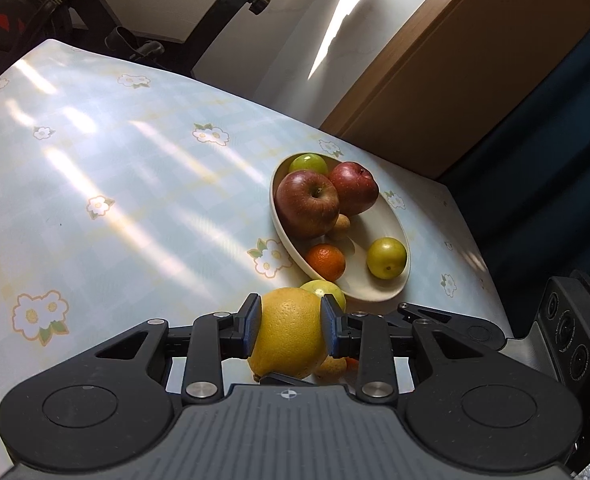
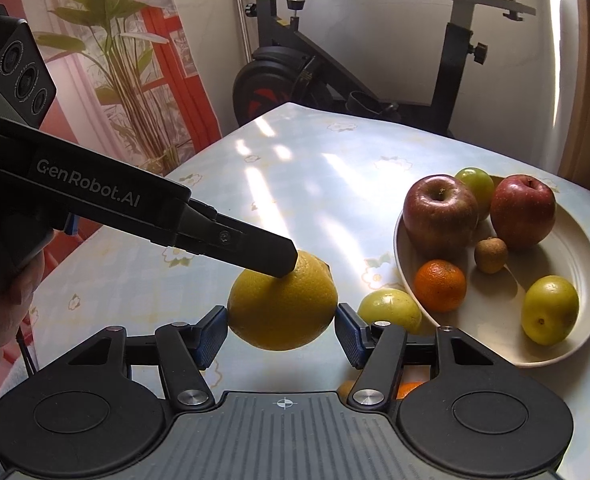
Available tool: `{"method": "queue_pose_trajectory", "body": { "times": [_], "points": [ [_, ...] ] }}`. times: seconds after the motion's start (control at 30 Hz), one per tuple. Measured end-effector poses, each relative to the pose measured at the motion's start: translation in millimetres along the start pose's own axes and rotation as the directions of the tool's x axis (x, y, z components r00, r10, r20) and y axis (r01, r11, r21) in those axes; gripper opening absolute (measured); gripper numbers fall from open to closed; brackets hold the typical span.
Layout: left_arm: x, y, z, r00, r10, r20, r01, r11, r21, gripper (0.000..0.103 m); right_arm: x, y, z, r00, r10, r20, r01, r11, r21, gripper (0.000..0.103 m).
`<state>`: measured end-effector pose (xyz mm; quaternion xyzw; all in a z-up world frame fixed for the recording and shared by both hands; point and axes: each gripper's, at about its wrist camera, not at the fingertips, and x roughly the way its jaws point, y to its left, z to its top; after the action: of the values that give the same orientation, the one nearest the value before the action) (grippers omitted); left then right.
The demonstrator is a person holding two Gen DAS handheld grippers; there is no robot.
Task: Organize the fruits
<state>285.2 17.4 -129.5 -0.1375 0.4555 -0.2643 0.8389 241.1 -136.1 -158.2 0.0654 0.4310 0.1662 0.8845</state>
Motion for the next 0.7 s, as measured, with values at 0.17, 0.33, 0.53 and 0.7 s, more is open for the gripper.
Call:
{"method": "queue_pose_trajectory", "body": {
  "times": [0.17, 0.33, 0.53, 0.7],
  "points": [
    [2.5, -26.0, 16.4, 1.000, -0.017, 0.012, 0.017, 0.998, 0.054, 0.034, -21.4, -21.0, 6.1, 0.998, -0.031, 0.053, 0.030, 0.999, 0.018, 0.055],
    [22.9, -57.7, 35.4, 1.000, -0.025, 0.010, 0.024, 0.994, 0.107, 0.034, -37.5, -51.9, 11.8, 0.994, -0.075, 0.084, 0.071, 0.996, 0.045, 0.054],
    [53.3, -85.6, 58.8, 0.998, -0.057, -0.015, 0.059, 0.989, 0.138, 0.034, -49.3, -93.7, 20.1, 0.986, -0.130, 0.108, 0.124, 0.991, 0.057, 0.054],
    [88.8, -112.7, 77.3, 0.998, -0.042, -0.042, 0.049, 0.981, 0.190, 0.033, -52.2, -131.8, 27.5, 0.978, -0.174, 0.118, 0.167, 0.983, 0.072, 0.053]
  ]
}}
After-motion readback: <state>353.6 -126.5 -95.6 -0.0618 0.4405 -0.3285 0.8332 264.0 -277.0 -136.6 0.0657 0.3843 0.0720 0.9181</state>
